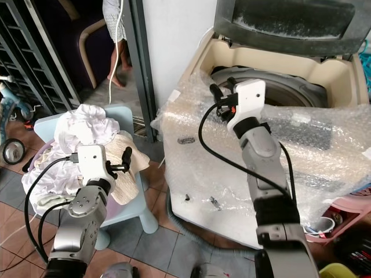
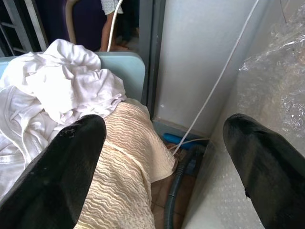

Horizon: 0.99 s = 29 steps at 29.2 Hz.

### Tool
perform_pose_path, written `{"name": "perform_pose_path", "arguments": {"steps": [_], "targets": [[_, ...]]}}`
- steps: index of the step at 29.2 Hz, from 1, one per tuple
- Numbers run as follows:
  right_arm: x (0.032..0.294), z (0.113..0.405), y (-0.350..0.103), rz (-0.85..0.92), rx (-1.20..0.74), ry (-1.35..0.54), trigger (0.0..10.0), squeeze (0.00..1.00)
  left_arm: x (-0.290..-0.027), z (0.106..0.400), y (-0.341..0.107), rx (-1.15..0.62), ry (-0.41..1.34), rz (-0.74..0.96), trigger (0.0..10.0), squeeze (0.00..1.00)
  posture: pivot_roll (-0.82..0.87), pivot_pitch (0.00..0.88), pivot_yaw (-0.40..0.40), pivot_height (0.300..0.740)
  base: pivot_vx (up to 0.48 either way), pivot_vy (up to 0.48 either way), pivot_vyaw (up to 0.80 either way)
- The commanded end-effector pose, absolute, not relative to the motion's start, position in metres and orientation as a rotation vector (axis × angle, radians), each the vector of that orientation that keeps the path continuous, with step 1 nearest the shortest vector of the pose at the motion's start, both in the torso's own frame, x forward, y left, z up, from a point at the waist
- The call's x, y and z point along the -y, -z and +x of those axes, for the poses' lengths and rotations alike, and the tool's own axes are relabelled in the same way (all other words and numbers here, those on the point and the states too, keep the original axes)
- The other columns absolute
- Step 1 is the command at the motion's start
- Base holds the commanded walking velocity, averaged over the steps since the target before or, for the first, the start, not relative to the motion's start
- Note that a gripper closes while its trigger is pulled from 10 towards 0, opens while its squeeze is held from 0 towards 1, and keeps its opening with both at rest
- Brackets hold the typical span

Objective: Clothes washing

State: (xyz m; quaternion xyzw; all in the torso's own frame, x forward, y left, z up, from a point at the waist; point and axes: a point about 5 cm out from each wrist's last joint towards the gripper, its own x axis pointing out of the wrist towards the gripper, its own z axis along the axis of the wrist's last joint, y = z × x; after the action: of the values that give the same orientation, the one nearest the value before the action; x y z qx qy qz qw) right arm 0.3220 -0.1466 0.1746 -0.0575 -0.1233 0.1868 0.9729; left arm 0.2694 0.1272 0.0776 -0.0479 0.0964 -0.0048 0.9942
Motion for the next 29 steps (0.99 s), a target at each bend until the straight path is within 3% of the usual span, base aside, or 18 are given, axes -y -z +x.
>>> {"name": "perform_pose_path", "arguments": {"steps": [1, 12, 13, 22, 28, 29], "targets": [[0.134, 0.317, -0.184, -0.142, 0.288, -0.410, 10.0, 1.00, -0.127, 0.268, -0.080, -0.189, -0.002, -0.120, 10.0, 0.00, -0.05, 0.000, 0.004, 0.740, 0.000, 0.480, 0.00], [0.118, 0.299, -0.173, -0.155, 0.237, -0.404, 10.0, 1.00, -0.127, 0.267, -0.082, -0.186, -0.002, -0.109, 10.0, 0.00, -0.04, 0.000, 0.001, 0.740, 0.000, 0.480, 0.00], [0.117, 0.298, -0.171, -0.158, 0.228, -0.405, 10.0, 0.00, -0.127, 0.267, -0.082, -0.186, -0.001, -0.106, 10.0, 0.00, -0.04, 0.000, -0.001, 0.740, 0.000, 0.480, 0.00], [0.121, 0.300, -0.160, -0.105, 0.120, -0.370, 10.0, 0.00, -0.127, 0.269, -0.084, -0.175, 0.002, -0.106, 10.0, 0.00, -0.05, 0.000, -0.003, 0.740, 0.000, 0.480, 0.00], [0.126, 0.300, -0.149, -0.216, 0.089, -0.308, 10.0, 0.00, -0.129, 0.270, -0.086, -0.167, -0.005, -0.103, 10.0, 0.00, -0.05, 0.000, -0.002, 0.740, 0.000, 0.480, 0.00], [0.123, 0.298, -0.144, -0.170, 0.060, -0.334, 10.0, 0.00, -0.130, 0.270, -0.086, -0.166, -0.010, -0.097, 10.0, 0.00, -0.05, 0.000, 0.001, 0.740, 0.000, 0.480, 0.00]]}}
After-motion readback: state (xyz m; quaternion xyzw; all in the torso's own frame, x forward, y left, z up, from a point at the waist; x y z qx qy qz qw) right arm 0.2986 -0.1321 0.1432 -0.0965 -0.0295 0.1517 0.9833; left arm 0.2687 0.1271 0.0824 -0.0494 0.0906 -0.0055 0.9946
